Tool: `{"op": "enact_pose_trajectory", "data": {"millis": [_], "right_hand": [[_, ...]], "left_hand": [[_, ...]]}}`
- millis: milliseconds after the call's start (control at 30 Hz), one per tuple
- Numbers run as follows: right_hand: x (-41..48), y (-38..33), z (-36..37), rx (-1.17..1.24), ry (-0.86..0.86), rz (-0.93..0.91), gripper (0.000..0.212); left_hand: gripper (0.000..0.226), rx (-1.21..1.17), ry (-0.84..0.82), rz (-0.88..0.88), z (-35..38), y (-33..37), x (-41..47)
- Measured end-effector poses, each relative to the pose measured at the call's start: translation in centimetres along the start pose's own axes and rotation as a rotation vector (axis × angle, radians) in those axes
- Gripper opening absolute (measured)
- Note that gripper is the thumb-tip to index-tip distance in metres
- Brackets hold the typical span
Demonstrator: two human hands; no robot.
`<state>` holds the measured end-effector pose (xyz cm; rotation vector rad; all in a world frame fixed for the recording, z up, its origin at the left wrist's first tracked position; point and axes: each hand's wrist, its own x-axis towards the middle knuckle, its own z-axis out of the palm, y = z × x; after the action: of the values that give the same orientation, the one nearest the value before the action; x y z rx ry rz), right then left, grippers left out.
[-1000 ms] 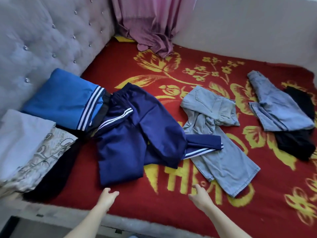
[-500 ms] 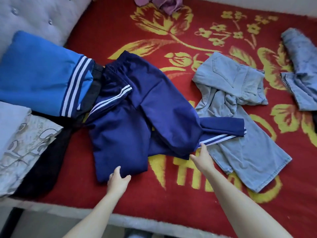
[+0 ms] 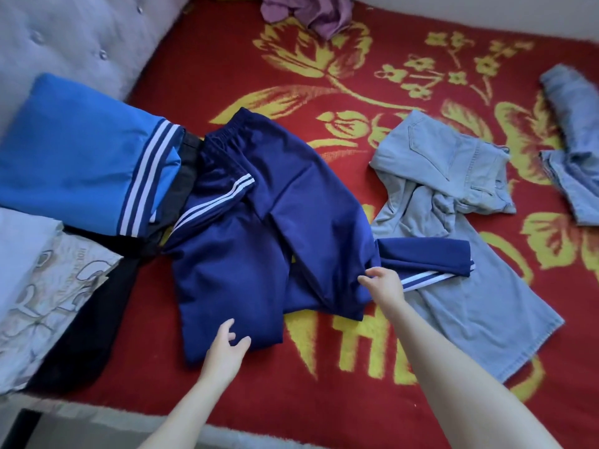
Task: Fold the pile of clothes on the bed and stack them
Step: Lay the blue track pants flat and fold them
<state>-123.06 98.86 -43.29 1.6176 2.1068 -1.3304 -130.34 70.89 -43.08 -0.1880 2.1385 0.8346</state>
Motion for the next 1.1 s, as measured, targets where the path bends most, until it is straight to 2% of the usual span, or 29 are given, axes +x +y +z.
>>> {"op": "enact_pose_trajectory", "data": {"millis": [67, 167, 200, 267, 367, 467, 533, 567, 667, 700, 767, 800, 1000, 1100], "right_hand": [[-1.7, -0.6, 1.0, -0.297, 0.142, -0.235, 0.011], [-4.7, -1.3, 2.5, -0.463, 0.311, -0.834, 0.023], [-5.8, -1.6, 2.9, -0.548, 0.305, -0.939, 0.024], [-8.1, -2.0, 3.6, -0.702, 0.246, -1.015, 0.022], [-11.1, -2.3, 5.2, -0.814, 0.046, -0.978, 0.016], [-13.7, -2.2, 5.6, -0.741, -0.145, -0.84, 0.021], [-15.2, -1.7, 5.7, -0.709, -0.282, -0.7, 0.036], [-15.7, -1.3, 5.6, -0.712, -0.296, -0.618, 0.045], [-15.9, 0.2, 4.8, -0.723, -0.228, -0.388, 0.053], [-15.7, 0.7, 4.4, -0.721, -0.228, -0.318, 0.047], [-15.1, 1.7, 3.4, -0.738, -0.198, -0.198, 0.018], [-14.9, 2.1, 3.0, -0.75, -0.178, -0.143, 0.011], [-14.8, 2.9, -1.2, -0.767, 0.032, -0.025, 0.015], [-15.6, 2.8, -6.4, -0.724, 0.131, -0.029, 0.016]], "left_hand": [[0.051, -0.027, -0.019, 0.035, 0.3, 0.9, -0.2], [0.032, -0.234, -0.084, 0.066, 0.6, 3.0, -0.7], [0.023, -0.325, -0.094, 0.066, 0.6, 3.8, -1.0], [0.019, -0.449, -0.103, 0.058, 0.4, 5.5, -1.3], [0.024, -0.489, -0.21, -0.006, 0.2, 7.6, -1.6], [0.019, -0.374, -0.23, -0.017, 0.5, 8.9, -2.0], [0.028, -0.281, -0.177, 0.006, 0.8, 9.2, -1.9], [0.029, -0.247, -0.163, 0.023, 0.9, 9.2, -1.8], [0.025, -0.224, -0.17, 0.094, 0.9, 9.5, -2.4], [0.025, -0.236, -0.174, 0.114, 1.0, 9.6, -2.7], [0.026, -0.276, -0.158, 0.144, 1.1, 9.8, -3.3], [0.026, -0.298, -0.144, 0.154, 1.1, 10.0, -3.6], [0.024, -0.491, -0.129, 0.181, 1.1, 13.1, -4.9], [0.01, -0.53, -0.261, 0.256, 2.3, 16.1, -6.6]]}}
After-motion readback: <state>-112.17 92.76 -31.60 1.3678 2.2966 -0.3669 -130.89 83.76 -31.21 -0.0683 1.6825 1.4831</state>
